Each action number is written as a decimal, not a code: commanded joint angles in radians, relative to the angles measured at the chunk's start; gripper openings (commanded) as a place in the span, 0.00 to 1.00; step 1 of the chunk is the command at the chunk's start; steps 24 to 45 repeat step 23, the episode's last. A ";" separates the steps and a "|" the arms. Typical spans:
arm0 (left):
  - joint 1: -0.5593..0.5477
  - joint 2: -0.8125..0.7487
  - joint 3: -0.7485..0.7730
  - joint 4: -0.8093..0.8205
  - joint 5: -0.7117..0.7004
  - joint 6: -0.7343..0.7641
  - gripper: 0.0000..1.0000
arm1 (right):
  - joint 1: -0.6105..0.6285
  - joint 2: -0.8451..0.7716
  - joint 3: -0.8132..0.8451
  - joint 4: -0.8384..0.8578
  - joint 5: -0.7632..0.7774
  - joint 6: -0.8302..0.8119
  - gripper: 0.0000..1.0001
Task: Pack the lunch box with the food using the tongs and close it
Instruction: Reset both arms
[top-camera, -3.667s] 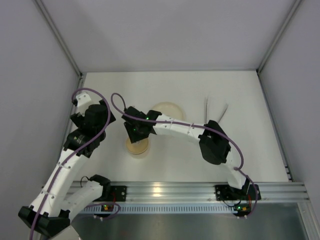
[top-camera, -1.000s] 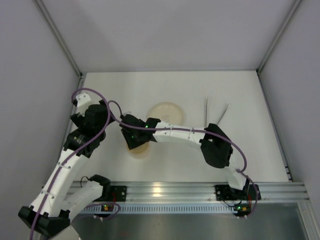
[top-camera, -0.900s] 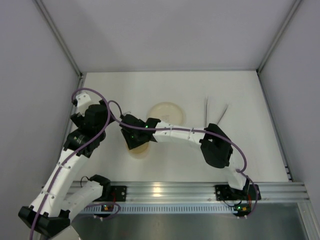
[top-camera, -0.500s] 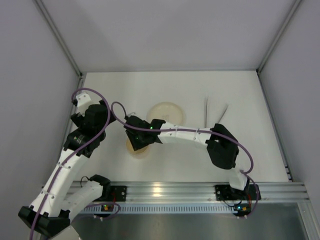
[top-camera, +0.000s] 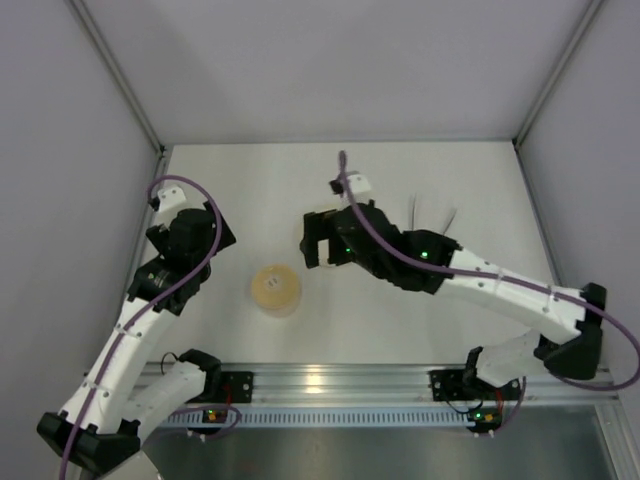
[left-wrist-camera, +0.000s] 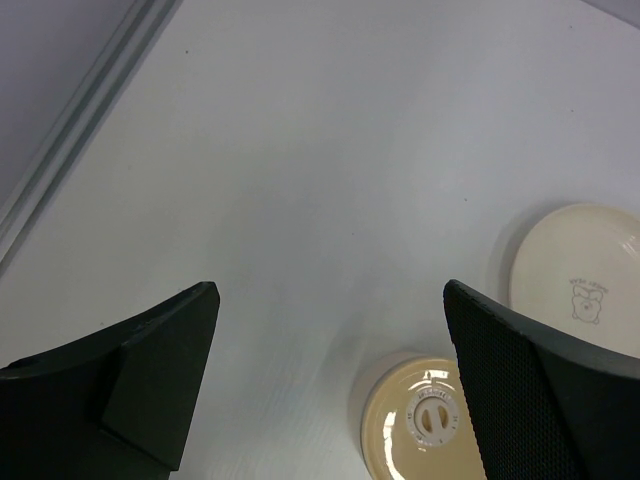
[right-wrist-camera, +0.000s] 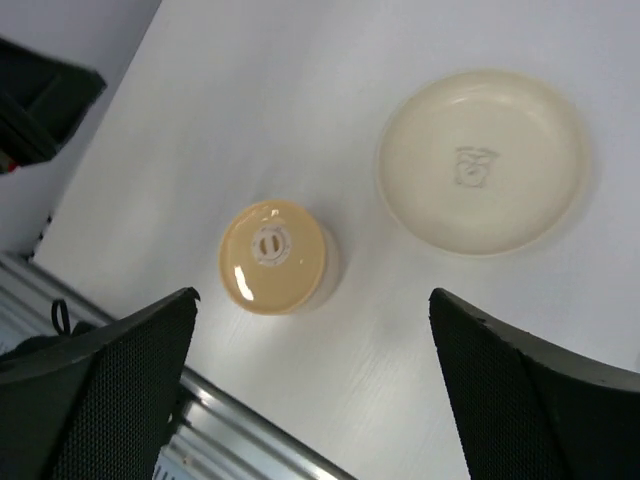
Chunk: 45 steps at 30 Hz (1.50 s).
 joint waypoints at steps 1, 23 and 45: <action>0.006 -0.007 -0.023 0.056 0.094 0.042 0.99 | -0.015 -0.210 -0.105 0.007 0.284 0.005 0.99; 0.005 0.030 -0.036 0.122 0.323 0.097 0.99 | -0.015 -0.650 -0.266 -0.212 0.621 0.051 1.00; 0.005 0.030 -0.036 0.122 0.323 0.097 0.99 | -0.015 -0.650 -0.266 -0.212 0.621 0.051 1.00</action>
